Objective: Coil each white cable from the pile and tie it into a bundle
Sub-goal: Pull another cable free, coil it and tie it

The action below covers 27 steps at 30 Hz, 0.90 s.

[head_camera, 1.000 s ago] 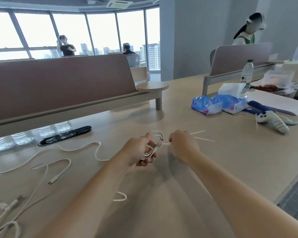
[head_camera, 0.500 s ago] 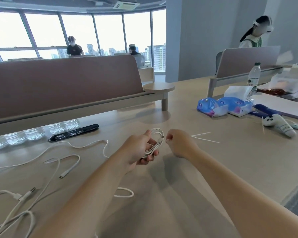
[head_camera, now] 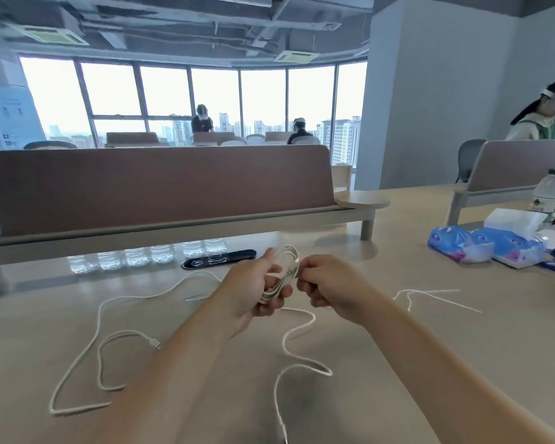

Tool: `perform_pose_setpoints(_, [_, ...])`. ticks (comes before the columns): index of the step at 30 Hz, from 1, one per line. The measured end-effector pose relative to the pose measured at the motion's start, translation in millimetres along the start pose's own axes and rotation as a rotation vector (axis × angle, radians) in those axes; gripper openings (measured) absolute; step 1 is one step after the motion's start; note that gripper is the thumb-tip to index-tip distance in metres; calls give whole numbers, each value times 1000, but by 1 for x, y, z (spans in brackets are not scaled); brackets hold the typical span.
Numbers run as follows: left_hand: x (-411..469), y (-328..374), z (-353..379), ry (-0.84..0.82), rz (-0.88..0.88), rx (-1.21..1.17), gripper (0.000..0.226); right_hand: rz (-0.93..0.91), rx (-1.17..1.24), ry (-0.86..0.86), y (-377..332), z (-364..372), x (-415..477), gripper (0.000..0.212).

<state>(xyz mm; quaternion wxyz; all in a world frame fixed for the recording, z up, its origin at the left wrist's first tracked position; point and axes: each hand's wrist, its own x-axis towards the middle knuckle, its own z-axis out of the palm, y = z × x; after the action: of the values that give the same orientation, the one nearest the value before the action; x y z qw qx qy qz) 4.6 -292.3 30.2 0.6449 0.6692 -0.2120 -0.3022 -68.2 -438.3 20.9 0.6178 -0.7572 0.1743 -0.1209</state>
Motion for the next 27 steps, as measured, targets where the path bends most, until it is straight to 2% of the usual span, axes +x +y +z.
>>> perform_pose_setpoints(9, [-32,-6,-121,290,89,-37,45,-86,-168,-273,-30,125,25,22])
perform_pose_setpoints(12, [-36,-8,-153,371,90,-30,49,-126,-274,-320,-41,157,34,9])
perform_pose_setpoints(14, [-38,-8,-172,395,92,-54,48,-151,-337,-327,-47,173,39,5])
perform_pose_setpoints(17, [-39,-11,-193,389,100,-85,48,-169,-388,-294,-53,191,48,12])
perform_pose_setpoints(22, [-33,-13,-205,376,100,-102,48,-143,-268,-241,-52,202,59,14])
perform_pose_setpoints(27, [-26,-9,-208,343,99,-85,47,-154,-368,-192,-53,206,59,18])
